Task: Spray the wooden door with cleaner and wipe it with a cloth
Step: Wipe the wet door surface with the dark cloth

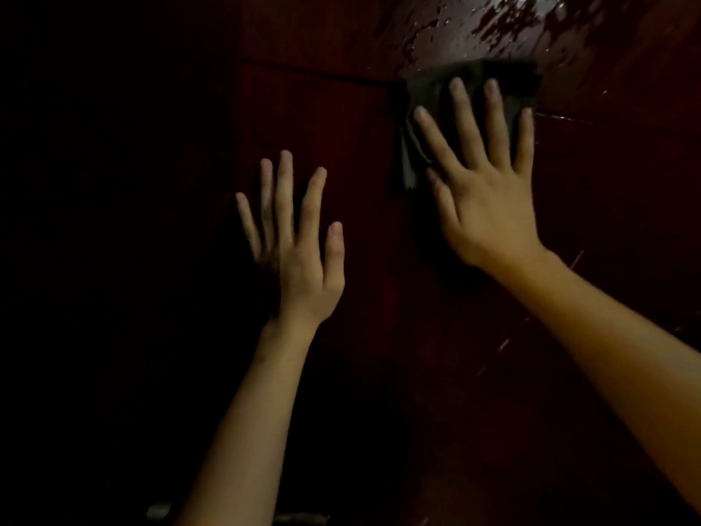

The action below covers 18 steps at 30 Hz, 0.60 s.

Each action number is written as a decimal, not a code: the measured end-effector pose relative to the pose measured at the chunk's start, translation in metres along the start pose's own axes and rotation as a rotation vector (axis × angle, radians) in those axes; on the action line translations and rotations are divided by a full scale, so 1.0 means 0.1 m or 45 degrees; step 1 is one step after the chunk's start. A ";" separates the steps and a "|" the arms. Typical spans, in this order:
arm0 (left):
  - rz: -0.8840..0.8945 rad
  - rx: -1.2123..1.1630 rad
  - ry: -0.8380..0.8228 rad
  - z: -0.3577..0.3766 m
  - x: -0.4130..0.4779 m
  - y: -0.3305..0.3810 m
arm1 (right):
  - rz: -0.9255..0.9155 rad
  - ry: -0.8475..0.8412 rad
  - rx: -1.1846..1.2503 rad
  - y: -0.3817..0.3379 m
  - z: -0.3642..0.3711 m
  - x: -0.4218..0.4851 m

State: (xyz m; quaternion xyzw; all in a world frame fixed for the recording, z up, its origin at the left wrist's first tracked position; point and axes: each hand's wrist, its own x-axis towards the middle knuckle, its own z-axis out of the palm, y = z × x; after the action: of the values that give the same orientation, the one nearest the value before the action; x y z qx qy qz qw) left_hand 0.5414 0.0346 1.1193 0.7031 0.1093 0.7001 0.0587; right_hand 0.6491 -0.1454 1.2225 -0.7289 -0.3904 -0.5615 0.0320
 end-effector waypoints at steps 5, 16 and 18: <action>-0.024 0.144 -0.050 0.08 -0.01 0.08 | -0.045 -0.198 0.080 -0.63 0.40 -1.17; 0.034 -0.029 -0.105 0.35 -0.08 0.71 | 0.253 -0.062 0.334 -0.09 0.31 -0.88; -0.039 0.056 -0.079 0.41 0.00 0.84 | 0.368 0.075 0.322 0.35 0.04 -0.16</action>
State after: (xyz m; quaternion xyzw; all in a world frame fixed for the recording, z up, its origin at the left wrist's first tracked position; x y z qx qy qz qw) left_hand 0.5888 -0.0442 1.1386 0.7238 0.1334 0.6746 0.0572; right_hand 0.6725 -0.1760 1.2212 -0.7508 -0.3480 -0.5187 0.2150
